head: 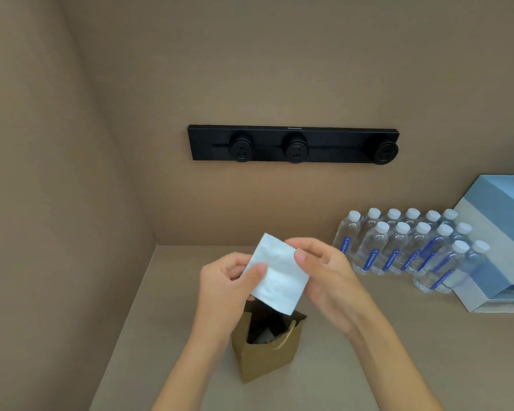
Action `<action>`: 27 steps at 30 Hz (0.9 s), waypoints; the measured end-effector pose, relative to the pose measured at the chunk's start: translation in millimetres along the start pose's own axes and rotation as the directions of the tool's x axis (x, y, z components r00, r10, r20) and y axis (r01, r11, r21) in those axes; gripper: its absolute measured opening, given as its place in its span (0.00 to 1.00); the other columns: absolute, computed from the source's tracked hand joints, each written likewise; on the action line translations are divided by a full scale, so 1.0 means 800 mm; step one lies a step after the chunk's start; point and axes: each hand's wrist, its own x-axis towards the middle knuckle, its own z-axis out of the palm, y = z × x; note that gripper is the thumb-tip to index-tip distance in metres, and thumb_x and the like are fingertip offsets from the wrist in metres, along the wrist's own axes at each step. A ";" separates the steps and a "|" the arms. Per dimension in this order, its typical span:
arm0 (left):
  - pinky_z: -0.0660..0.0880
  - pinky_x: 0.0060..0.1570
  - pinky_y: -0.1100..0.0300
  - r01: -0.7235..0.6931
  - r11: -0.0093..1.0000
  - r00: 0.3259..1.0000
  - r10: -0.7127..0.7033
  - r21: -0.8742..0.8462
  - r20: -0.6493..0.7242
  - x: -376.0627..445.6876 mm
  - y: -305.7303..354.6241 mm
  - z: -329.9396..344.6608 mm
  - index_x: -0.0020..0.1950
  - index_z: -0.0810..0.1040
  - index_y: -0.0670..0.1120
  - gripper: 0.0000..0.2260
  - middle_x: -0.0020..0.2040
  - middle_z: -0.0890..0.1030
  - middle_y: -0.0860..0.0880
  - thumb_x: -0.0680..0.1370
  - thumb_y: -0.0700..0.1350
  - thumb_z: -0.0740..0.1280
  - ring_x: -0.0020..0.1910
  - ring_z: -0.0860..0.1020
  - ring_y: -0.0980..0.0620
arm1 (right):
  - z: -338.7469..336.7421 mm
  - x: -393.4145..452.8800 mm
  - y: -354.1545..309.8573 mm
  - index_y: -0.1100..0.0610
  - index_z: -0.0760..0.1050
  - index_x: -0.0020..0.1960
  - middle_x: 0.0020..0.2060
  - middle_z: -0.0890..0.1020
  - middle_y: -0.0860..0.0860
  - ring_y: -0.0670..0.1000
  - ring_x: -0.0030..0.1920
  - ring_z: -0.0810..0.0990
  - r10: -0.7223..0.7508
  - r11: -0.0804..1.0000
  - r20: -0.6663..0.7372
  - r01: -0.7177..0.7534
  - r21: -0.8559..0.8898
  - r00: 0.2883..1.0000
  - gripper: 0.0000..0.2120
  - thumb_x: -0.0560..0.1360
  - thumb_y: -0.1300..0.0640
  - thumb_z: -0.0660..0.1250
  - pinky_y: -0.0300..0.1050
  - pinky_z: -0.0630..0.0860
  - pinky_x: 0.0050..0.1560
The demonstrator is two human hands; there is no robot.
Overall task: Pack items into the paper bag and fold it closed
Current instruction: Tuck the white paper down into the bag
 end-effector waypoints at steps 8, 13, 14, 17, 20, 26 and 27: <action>0.68 0.29 0.64 0.106 0.878 0.986 -0.033 0.466 -0.162 -0.022 -0.090 -0.023 0.43 0.83 0.55 0.03 0.24 0.72 0.57 0.73 0.47 0.74 0.27 0.70 0.59 | -0.022 -0.008 0.028 0.56 0.73 0.41 0.37 0.76 0.53 0.53 0.39 0.77 0.088 0.984 -0.166 -0.112 -0.140 0.982 0.07 0.69 0.58 0.72 0.49 0.71 0.37; 0.78 0.46 0.52 0.201 0.639 0.948 -0.319 0.742 0.017 -0.029 -0.103 -0.004 0.53 0.73 0.60 0.10 0.49 0.67 0.56 0.73 0.56 0.65 0.45 0.78 0.48 | -0.002 0.004 0.039 0.53 0.68 0.46 0.37 0.70 0.48 0.48 0.36 0.69 0.336 0.487 -0.049 -0.218 -0.846 0.941 0.05 0.74 0.54 0.63 0.43 0.65 0.35; 0.78 0.44 0.51 0.224 0.632 0.944 -0.330 0.742 -0.004 -0.027 -0.101 -0.001 0.48 0.71 0.56 0.06 0.48 0.65 0.54 0.73 0.53 0.66 0.42 0.78 0.47 | 0.003 0.008 0.043 0.54 0.67 0.48 0.38 0.69 0.47 0.49 0.38 0.70 0.389 0.406 -0.036 -0.206 -0.890 0.921 0.05 0.75 0.54 0.62 0.43 0.65 0.35; 0.76 0.39 0.53 0.293 0.630 0.941 -0.323 0.719 -0.100 -0.029 -0.104 -0.009 0.40 0.67 0.52 0.09 0.49 0.67 0.53 0.72 0.41 0.65 0.39 0.77 0.49 | 0.021 0.015 0.057 0.59 0.64 0.53 0.36 0.67 0.49 0.55 0.40 0.71 0.546 0.104 -0.026 -0.098 -0.990 0.838 0.06 0.78 0.58 0.59 0.44 0.64 0.31; 0.72 0.36 0.57 0.299 0.650 0.937 -0.340 0.699 -0.085 -0.041 -0.109 -0.016 0.44 0.69 0.54 0.15 0.53 0.69 0.53 0.70 0.33 0.63 0.43 0.76 0.53 | 0.042 0.022 0.074 0.64 0.66 0.61 0.40 0.71 0.56 0.57 0.41 0.73 0.646 -0.144 -0.091 0.004 -0.990 0.758 0.14 0.77 0.67 0.60 0.43 0.63 0.27; 0.73 0.55 0.57 0.165 0.708 0.955 -0.289 0.687 0.068 -0.065 -0.113 -0.007 0.75 0.60 0.57 0.38 0.75 0.63 0.55 0.68 0.31 0.61 0.66 0.72 0.49 | 0.072 0.045 0.098 0.66 0.75 0.60 0.33 0.73 0.53 0.49 0.31 0.70 0.826 -0.117 -0.018 0.139 -0.983 0.563 0.13 0.81 0.63 0.57 0.31 0.70 0.25; 0.75 0.56 0.55 0.168 0.706 0.952 -0.298 0.688 0.073 -0.068 -0.112 -0.007 0.75 0.59 0.58 0.39 0.77 0.61 0.56 0.68 0.31 0.61 0.67 0.72 0.49 | 0.076 0.047 0.106 0.66 0.75 0.61 0.38 0.78 0.54 0.52 0.37 0.75 0.838 -0.125 -0.006 0.181 -0.975 0.546 0.13 0.80 0.64 0.58 0.25 0.70 0.30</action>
